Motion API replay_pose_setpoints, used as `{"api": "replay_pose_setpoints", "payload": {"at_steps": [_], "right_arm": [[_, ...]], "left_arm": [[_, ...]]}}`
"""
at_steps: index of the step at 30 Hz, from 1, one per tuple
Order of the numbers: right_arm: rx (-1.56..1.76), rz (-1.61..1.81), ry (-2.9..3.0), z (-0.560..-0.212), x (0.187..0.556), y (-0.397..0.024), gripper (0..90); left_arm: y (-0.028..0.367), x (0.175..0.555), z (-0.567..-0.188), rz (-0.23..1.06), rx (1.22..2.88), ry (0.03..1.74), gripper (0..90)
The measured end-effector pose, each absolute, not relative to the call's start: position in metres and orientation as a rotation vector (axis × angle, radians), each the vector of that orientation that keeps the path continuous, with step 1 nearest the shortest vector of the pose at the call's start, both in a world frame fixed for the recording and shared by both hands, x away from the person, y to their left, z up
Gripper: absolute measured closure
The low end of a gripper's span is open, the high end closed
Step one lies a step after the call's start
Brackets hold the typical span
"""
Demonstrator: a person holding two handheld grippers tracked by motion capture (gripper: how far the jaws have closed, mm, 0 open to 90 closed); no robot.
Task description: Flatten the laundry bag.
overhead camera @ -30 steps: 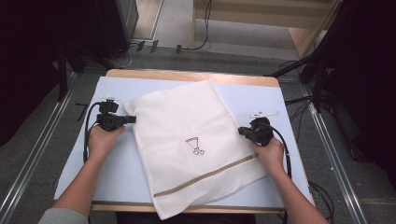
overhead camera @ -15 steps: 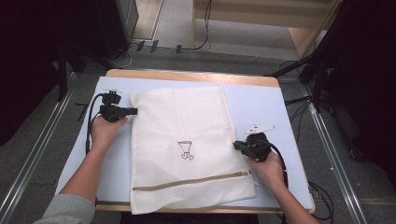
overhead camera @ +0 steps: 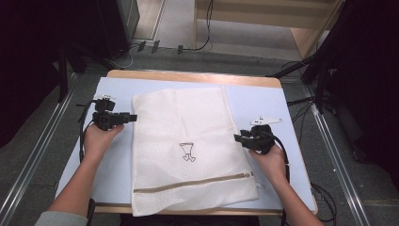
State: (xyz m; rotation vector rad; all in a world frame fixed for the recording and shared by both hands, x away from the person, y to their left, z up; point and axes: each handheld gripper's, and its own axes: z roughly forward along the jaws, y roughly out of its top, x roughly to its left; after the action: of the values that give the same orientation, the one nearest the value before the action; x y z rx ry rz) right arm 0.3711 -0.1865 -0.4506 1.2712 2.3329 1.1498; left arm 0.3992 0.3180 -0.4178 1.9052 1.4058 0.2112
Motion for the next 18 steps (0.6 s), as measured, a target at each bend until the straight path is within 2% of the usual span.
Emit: {"api": "replay_pose_setpoints", "payload": {"at_steps": [12, 18], "right_arm": [[1.281, 1.143, 2.329, -0.454, 0.387, -0.18, 57.8], [1.274, 1.123, 2.335, -0.458, 0.392, -0.178, 55.6]], "left_arm": [[0.31, 0.355, -0.421, 0.198, 1.942, 1.41, 51.5], [0.307, 0.341, -0.429, 0.146, 1.925, 1.426, 50.6]]}}
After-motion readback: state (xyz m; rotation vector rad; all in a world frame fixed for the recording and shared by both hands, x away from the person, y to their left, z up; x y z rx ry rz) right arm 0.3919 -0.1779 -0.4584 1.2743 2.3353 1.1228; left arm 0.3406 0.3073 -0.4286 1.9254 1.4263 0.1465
